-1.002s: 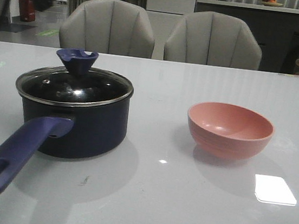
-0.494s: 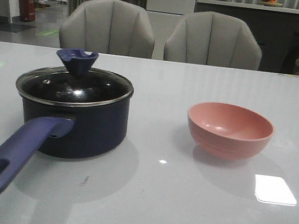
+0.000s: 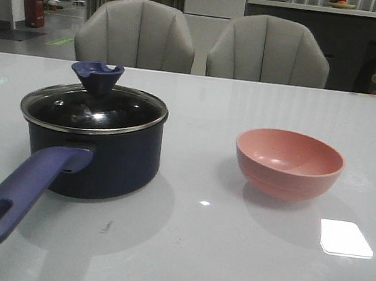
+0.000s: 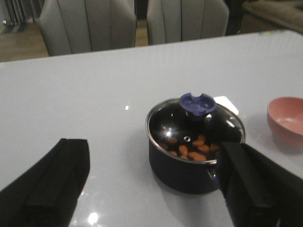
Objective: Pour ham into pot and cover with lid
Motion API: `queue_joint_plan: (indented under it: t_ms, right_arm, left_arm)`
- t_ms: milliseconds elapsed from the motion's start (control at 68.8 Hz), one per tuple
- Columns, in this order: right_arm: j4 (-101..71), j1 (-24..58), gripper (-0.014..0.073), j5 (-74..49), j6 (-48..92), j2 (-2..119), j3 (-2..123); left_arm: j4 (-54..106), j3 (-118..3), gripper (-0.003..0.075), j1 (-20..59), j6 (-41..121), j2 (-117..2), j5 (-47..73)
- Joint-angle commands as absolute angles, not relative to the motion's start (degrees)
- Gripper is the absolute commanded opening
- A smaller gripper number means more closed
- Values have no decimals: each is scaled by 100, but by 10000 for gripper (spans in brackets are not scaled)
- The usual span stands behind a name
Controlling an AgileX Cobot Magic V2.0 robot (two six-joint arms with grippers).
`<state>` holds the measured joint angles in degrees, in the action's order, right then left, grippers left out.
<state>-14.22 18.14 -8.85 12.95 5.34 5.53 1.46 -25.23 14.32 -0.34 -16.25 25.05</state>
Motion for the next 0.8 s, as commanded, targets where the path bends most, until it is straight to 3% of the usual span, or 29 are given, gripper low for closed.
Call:
queue_joint_plan:
  t_ms: [0,102,189,276,421,494,785]
  right_arm:
    - [-1446,1816,151,-404,1352,575,713]
    - [-1446,1816,151,-404,1352,575,713]
    - [-1446,1816,151,-404,1352,575,713]
    - [-1446,1816,151,-404,1352,575,713]
    - [-1446,1816,151,-404,1352,575,713]
    - [-1446,1816,151,-404,1352,575,713]
    - [-1446,1816,151,-404,1352,575,713]
  left_arm:
    - [294,-2166,582,1433,-80,-970,1453]
    - [278,-1759,581,1433,-80,-492,906]
    - [278,-1544,523,1433,-80,-280,726]
    - [278,-1526,391,1433,-80,-278,689]
    - [278,-1526,97,1433,-80,-278,643]
    - [321,-1521,129,1433,-80,-278,643]
    - [319,-1512,113,1433,-80,-278,643]
